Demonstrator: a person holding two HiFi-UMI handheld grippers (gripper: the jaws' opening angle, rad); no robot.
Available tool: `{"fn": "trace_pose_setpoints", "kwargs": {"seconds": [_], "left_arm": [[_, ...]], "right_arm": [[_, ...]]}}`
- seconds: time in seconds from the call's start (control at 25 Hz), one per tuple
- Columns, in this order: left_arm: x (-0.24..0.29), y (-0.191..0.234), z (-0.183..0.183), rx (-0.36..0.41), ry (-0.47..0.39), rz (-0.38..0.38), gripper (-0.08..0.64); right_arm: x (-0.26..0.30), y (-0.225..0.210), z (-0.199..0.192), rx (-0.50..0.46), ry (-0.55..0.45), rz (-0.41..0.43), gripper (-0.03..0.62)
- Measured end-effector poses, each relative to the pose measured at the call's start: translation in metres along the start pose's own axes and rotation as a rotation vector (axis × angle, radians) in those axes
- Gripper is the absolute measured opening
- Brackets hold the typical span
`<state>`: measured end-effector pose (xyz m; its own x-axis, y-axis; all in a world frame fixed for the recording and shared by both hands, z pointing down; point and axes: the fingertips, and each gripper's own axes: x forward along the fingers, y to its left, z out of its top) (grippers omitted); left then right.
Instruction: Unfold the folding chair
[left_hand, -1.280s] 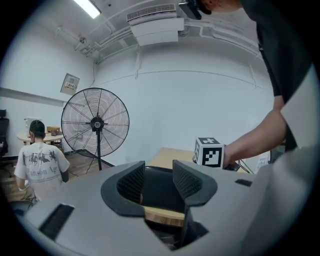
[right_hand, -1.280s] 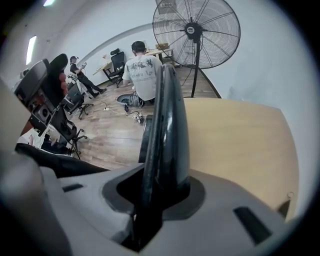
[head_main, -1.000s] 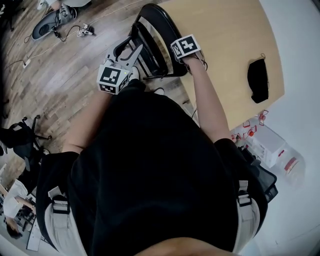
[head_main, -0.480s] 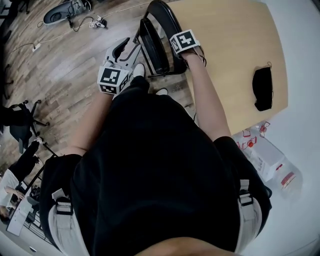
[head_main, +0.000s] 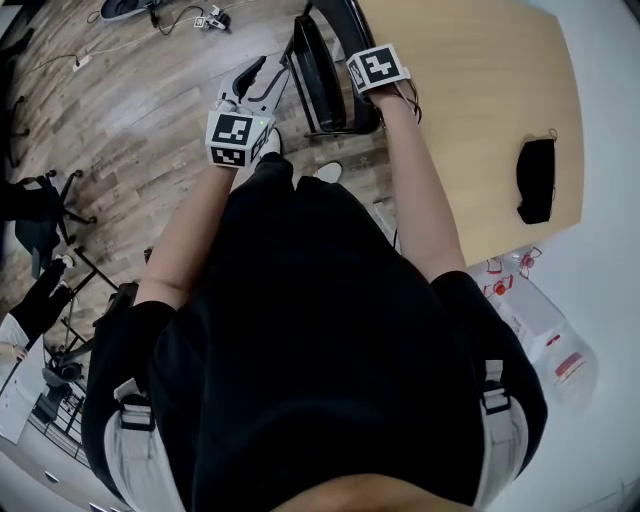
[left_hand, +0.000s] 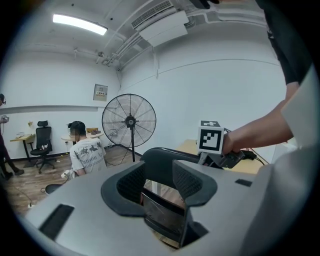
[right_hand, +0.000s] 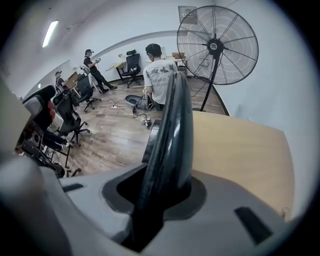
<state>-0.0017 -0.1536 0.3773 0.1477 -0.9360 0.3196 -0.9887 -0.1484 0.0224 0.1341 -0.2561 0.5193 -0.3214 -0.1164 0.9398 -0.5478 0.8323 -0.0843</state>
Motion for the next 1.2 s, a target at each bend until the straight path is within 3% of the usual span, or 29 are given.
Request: {"fn": "trace_pose_setpoints", "kwargs": {"seconds": [0.4, 0.84, 1.2], "left_arm": [[0.035, 0.056, -0.045, -0.117, 0.101, -0.023, 0.167], [0.094, 0.092, -0.105, -0.255, 0.252, -0.024, 0.167], [0.135, 0.109, -0.161, -0.448, 0.399, 0.025, 0.189]], "right_arm": [[-0.001, 0.031, 0.013, 0.014, 0.041, -0.075, 0.083], [0.004, 0.065, 0.033, -0.001, 0.018, -0.076, 0.083], [0.004, 0.075, 0.042, 0.008, 0.017, -0.093, 0.083]]}}
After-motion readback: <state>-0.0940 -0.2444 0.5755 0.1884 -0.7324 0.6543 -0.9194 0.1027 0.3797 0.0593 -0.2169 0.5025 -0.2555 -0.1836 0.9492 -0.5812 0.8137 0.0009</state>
